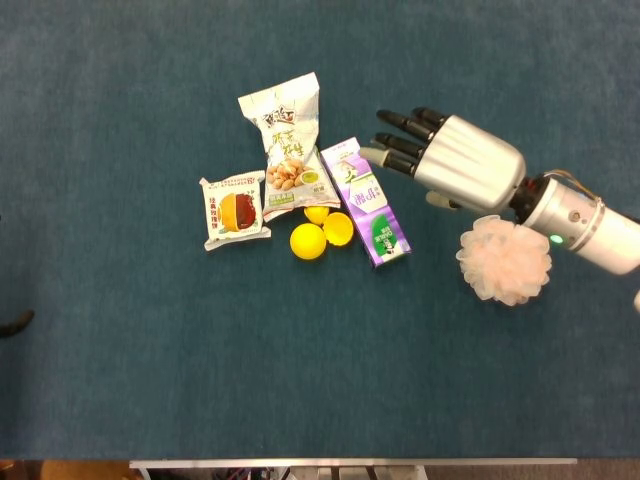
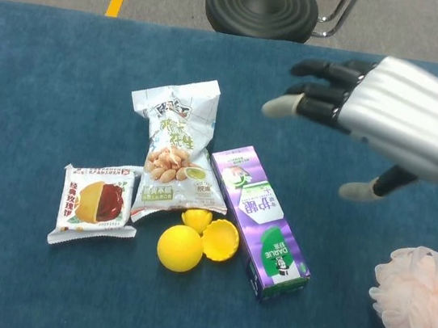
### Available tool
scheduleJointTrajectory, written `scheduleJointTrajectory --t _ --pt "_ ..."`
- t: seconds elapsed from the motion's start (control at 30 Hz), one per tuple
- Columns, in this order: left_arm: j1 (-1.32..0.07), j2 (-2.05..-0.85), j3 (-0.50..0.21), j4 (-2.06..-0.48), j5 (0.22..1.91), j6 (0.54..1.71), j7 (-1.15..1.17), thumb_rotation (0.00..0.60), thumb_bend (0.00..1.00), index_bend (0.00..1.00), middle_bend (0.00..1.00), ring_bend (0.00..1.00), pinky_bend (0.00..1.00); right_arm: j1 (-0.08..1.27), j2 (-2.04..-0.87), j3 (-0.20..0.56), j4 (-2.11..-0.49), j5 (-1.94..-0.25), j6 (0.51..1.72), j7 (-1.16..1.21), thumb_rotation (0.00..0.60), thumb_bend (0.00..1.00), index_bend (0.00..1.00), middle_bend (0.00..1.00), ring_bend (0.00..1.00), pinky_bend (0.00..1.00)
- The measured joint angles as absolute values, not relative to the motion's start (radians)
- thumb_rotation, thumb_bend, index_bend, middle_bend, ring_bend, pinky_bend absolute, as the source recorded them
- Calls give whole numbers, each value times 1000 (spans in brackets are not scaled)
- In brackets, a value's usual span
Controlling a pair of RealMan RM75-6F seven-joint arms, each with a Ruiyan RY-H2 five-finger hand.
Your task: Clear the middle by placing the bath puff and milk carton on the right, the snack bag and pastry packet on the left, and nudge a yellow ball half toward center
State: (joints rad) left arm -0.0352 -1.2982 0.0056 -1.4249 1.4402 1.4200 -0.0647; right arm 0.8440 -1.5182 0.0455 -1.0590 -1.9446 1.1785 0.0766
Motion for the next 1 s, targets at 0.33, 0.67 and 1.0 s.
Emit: scheduleJointTrajectory --t 0.33,0.67,1.0 --pt "-40 -1307 3 -1423 1445 1415 -59 600 6 84 0 9 304 874 -1603 -87 -887 -2043 1279 141 600 0 194 273 127 328" --pt "-40 -1313 2 -1422 1438 1407 -56 600 6 84 0 8 304 885 -1674 -139 -820 -2044 1252 145 600 0 204 278 128 322" --pt "-32 -1322 3 -1395 1429 1403 -88 600 6 84 1 9 304 933 -1766 -146 -697 -2030 1228 184 600 0 218 279 128 302"
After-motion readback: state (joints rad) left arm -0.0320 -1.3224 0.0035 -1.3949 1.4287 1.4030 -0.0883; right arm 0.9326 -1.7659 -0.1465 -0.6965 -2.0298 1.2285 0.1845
